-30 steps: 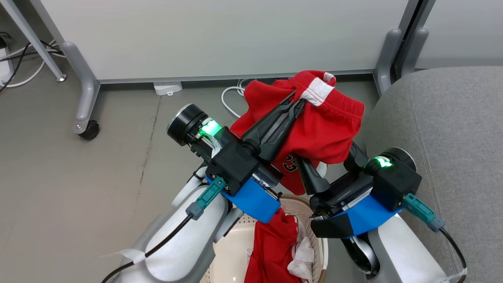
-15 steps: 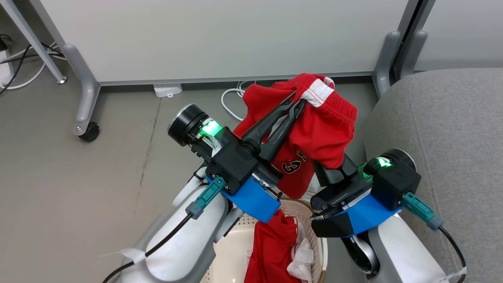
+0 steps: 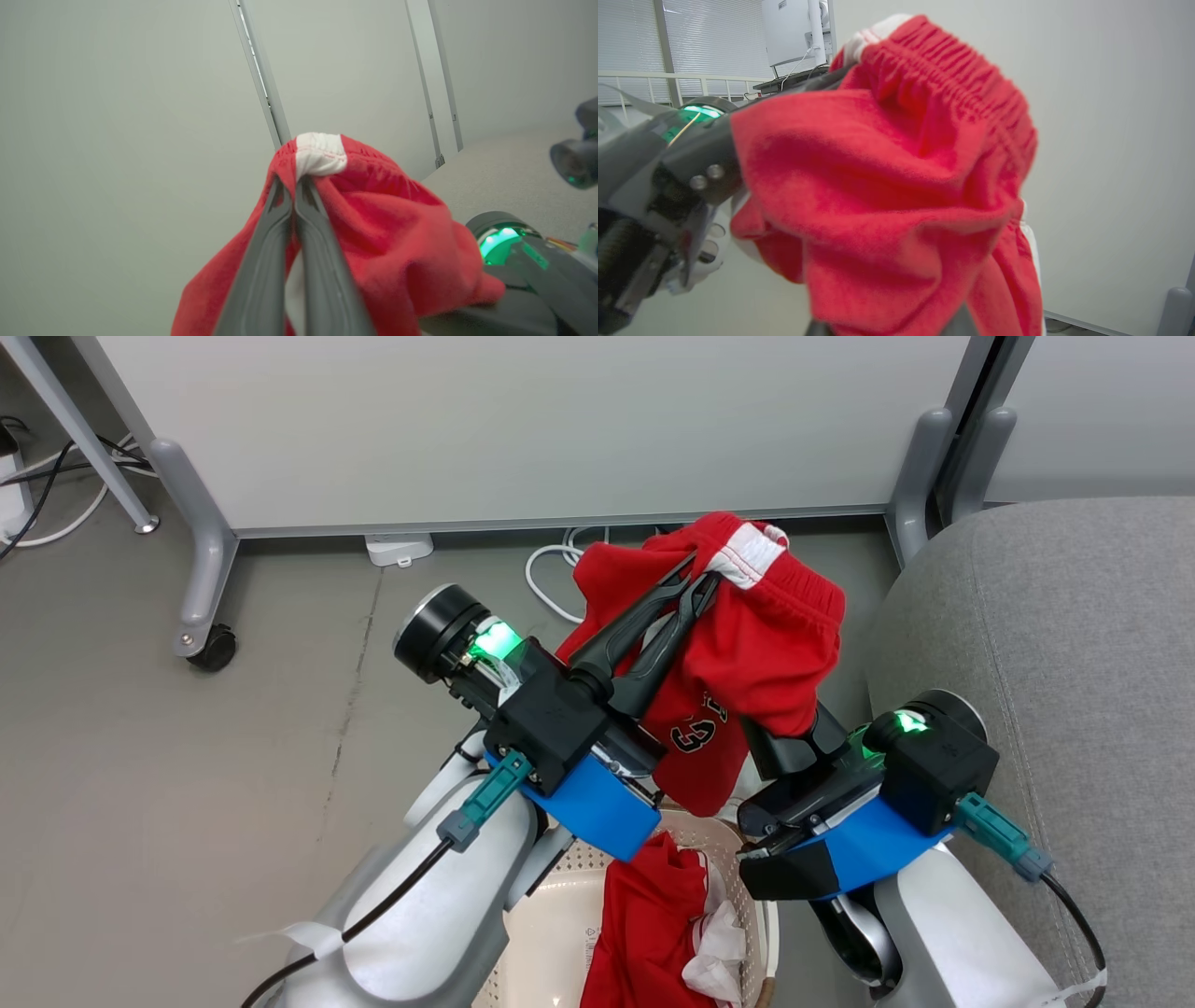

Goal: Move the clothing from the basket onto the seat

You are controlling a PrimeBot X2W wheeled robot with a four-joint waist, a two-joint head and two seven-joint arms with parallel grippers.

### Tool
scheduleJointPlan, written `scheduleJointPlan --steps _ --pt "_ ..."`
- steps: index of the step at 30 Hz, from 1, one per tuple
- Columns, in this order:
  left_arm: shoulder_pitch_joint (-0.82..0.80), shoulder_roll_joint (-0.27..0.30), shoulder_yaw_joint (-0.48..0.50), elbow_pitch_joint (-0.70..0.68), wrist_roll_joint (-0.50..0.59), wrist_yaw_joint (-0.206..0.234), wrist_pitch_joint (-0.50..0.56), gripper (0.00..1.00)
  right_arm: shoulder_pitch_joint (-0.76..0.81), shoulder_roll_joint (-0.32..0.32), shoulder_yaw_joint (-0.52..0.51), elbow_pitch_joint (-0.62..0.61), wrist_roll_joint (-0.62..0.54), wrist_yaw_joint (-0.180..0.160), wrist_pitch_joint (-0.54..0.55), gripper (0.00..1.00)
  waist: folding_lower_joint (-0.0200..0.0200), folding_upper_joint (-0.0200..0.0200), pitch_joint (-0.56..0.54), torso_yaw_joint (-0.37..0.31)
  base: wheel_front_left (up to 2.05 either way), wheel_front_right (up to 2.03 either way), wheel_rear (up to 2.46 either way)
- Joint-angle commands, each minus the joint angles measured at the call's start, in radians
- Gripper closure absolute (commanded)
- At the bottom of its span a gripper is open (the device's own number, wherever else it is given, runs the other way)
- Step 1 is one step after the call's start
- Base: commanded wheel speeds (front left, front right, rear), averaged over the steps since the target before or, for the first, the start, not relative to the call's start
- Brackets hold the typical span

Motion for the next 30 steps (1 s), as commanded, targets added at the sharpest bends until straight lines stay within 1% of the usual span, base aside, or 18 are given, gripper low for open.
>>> scheduleJointPlan --steps 1,2,15,21,30 --pt "0.016 0.003 0.009 0.006 0.003 0.003 -0.003 0.25 -0.006 -0.003 -0.002 0.000 0.005 0.000 -0.003 1.00 -0.0001 0.0000 0.000 0.000 0.00 0.00 0.00" --pt "0.015 0.001 0.010 0.006 0.001 0.002 -0.003 0.00 -0.006 -0.003 -0.003 -0.001 0.005 0.000 -0.003 1.00 -0.0001 0.0000 0.001 -0.001 0.00 0.00 0.00" --pt "0.016 -0.003 0.021 -0.004 0.020 0.005 -0.003 0.00 0.001 -0.003 -0.011 0.002 -0.001 0.000 -0.003 1.00 -0.0001 0.0000 0.007 -0.004 0.00 0.00 0.00" --pt "0.017 0.004 0.031 -0.006 0.025 0.004 -0.003 0.00 0.014 -0.003 -0.030 0.006 -0.013 0.000 -0.003 1.00 -0.0001 0.0000 0.015 -0.013 0.00 0.00 0.00" --pt "0.027 0.023 0.027 0.009 0.030 0.002 -0.003 0.00 0.031 -0.003 -0.095 -0.004 -0.041 0.000 -0.003 1.00 -0.0001 0.0000 0.043 -0.063 0.00 0.00 0.00"
